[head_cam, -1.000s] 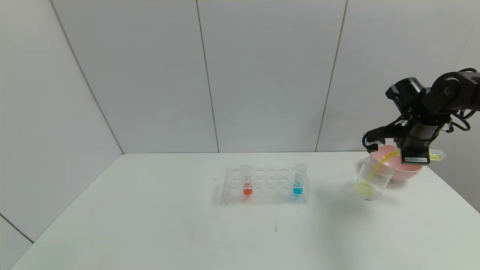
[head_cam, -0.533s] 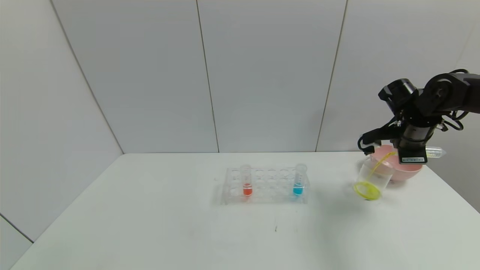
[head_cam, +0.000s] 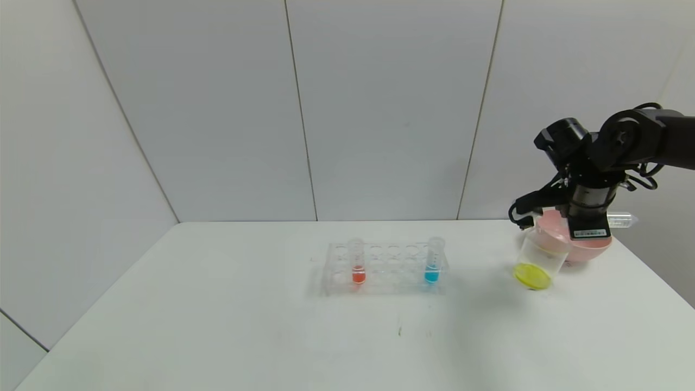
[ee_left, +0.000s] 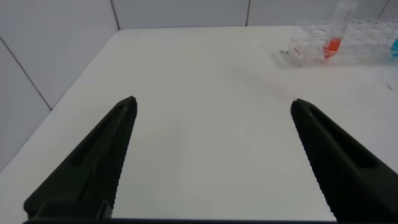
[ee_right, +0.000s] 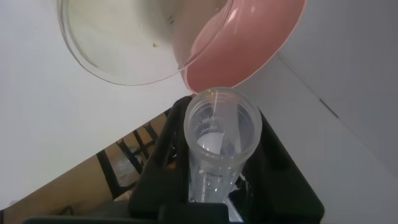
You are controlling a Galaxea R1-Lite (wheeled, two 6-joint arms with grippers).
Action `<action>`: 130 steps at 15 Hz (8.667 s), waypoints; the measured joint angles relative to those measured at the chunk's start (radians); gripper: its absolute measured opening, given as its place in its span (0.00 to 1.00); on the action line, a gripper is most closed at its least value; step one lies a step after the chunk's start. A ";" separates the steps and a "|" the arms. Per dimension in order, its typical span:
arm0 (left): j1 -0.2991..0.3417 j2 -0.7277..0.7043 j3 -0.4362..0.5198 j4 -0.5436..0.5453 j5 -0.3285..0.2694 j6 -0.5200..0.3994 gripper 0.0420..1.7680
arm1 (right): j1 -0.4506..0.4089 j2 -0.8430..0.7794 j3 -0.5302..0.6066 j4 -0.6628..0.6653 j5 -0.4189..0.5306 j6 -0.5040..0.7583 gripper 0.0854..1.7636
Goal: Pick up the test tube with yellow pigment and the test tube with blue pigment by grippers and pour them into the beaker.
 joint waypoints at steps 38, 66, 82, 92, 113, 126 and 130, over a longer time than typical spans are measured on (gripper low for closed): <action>0.000 0.000 0.000 0.000 0.000 0.000 1.00 | -0.284 -0.388 0.863 -1.415 0.902 1.227 0.29; 0.000 0.000 0.000 0.000 0.000 0.000 1.00 | -0.360 0.227 0.441 -1.620 0.887 1.262 0.29; 0.000 0.000 0.000 0.000 0.000 0.000 1.00 | -0.300 0.027 0.724 -1.762 0.890 1.245 0.84; 0.000 0.000 0.000 0.000 0.000 0.000 1.00 | 0.129 -0.269 1.215 -1.956 0.423 1.328 0.93; 0.000 0.000 0.000 0.000 0.000 0.000 1.00 | 0.782 -0.276 1.480 -2.095 -0.207 1.504 0.96; 0.000 0.000 0.000 0.000 0.000 0.000 1.00 | 0.582 -0.055 1.242 -2.094 -0.052 1.406 0.96; 0.000 0.000 0.000 0.000 0.000 0.000 1.00 | 0.553 -0.007 1.199 -2.094 -0.049 1.403 0.96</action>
